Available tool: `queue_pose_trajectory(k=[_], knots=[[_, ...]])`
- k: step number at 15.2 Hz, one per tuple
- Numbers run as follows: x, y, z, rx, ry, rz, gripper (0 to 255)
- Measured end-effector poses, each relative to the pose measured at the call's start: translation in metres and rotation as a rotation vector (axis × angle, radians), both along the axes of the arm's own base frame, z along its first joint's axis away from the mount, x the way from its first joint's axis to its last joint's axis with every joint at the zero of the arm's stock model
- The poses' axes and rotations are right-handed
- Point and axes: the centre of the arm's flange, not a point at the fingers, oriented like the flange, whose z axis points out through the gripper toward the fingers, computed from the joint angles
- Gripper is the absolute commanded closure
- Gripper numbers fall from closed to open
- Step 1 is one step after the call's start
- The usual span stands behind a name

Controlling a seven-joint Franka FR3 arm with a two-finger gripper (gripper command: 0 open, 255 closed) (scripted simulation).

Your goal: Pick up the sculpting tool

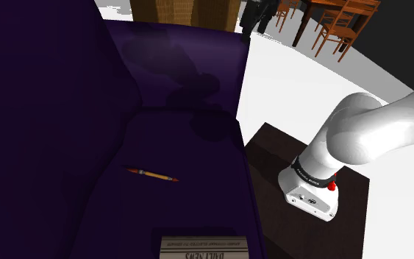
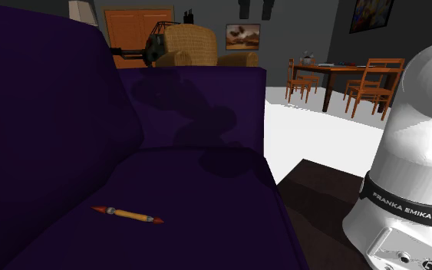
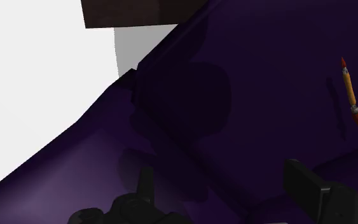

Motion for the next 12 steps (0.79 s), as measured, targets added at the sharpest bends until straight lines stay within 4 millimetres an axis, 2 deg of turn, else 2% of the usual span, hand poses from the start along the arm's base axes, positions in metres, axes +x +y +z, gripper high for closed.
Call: queue_pose_trajectory(k=[2,5,12], knots=[[0.003,0.004,-0.004,0.0,0.003,0.005,0],[0.017,0.022,-0.026,-0.001,0.021,0.034,0],[0.055,0.084,-0.085,-0.004,0.067,0.113,0]])
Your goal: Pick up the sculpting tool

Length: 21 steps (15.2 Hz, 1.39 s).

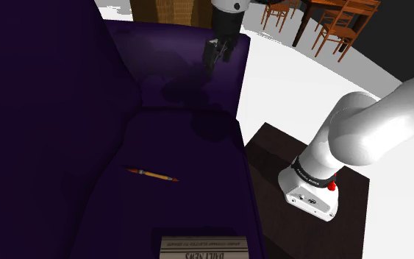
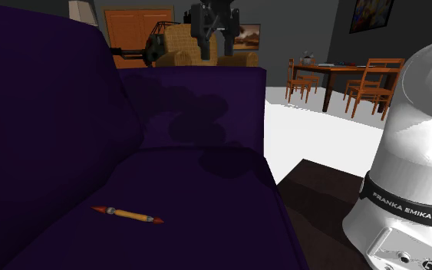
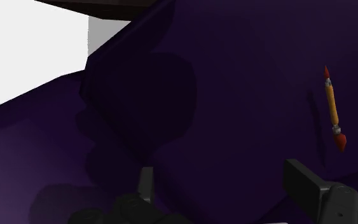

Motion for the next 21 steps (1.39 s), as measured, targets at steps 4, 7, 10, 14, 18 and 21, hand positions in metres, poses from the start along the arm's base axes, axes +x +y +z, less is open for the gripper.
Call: queue_pose_trajectory(k=[4,7,10,14,18,21], knots=[[0.018,0.036,-0.036,-0.002,0.026,0.045,0],[0.028,0.066,-0.062,-0.003,0.046,0.079,0],[0.04,0.093,-0.092,-0.003,0.066,0.113,0],[0.05,0.131,-0.127,-0.004,0.093,0.159,0],[0.058,0.166,-0.168,-0.006,0.12,0.204,0],[0.062,0.195,-0.194,-0.007,0.139,0.238,0]])
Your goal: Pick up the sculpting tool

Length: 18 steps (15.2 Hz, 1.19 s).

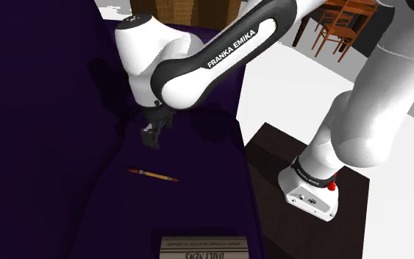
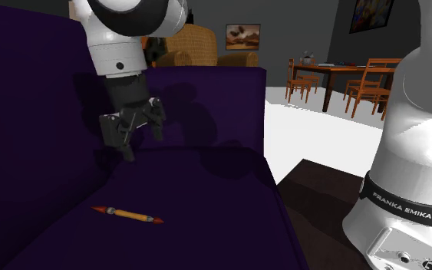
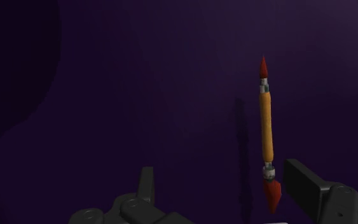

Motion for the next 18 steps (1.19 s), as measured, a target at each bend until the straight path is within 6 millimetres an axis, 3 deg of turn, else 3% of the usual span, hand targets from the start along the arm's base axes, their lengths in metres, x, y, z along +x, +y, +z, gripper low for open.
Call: queue_pose_trajectory(k=[8,16,17,18], knots=[[0.004,0.075,-0.075,-0.002,0.052,0.088,0],[0.004,0.08,-0.116,-0.002,0.057,0.096,0],[0.004,0.081,-0.118,-0.002,0.057,0.096,255],[0.004,0.081,-0.12,-0.002,0.057,0.096,255]])
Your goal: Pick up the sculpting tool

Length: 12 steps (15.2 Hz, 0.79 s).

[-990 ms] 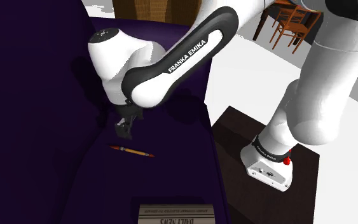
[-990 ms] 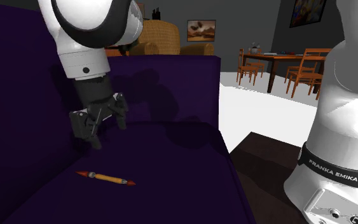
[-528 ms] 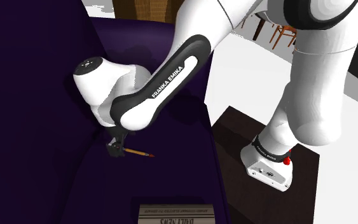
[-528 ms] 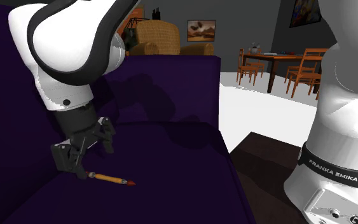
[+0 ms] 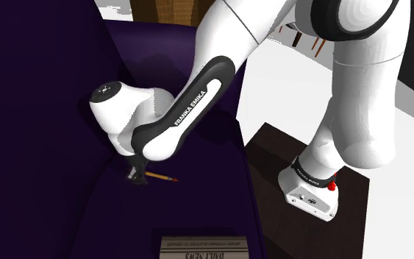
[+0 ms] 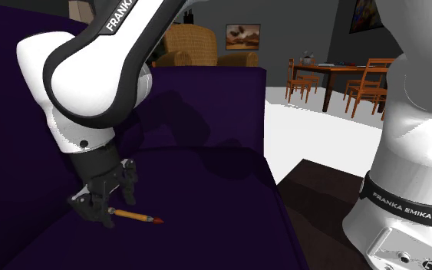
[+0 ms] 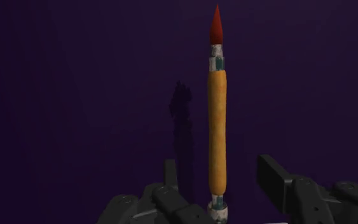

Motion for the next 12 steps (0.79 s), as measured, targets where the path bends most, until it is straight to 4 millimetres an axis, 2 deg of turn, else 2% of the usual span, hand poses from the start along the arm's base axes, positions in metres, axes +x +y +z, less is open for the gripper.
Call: queue_pose_trajectory(k=[2,10,12], knots=[[-0.0019,0.005,0.0024,0.007,-0.004,0.007,255],[-0.0004,0.003,0.003,0.004,-0.003,0.003,255],[0.0009,0.0007,0.0105,0.001,-0.001,0.001,255]])
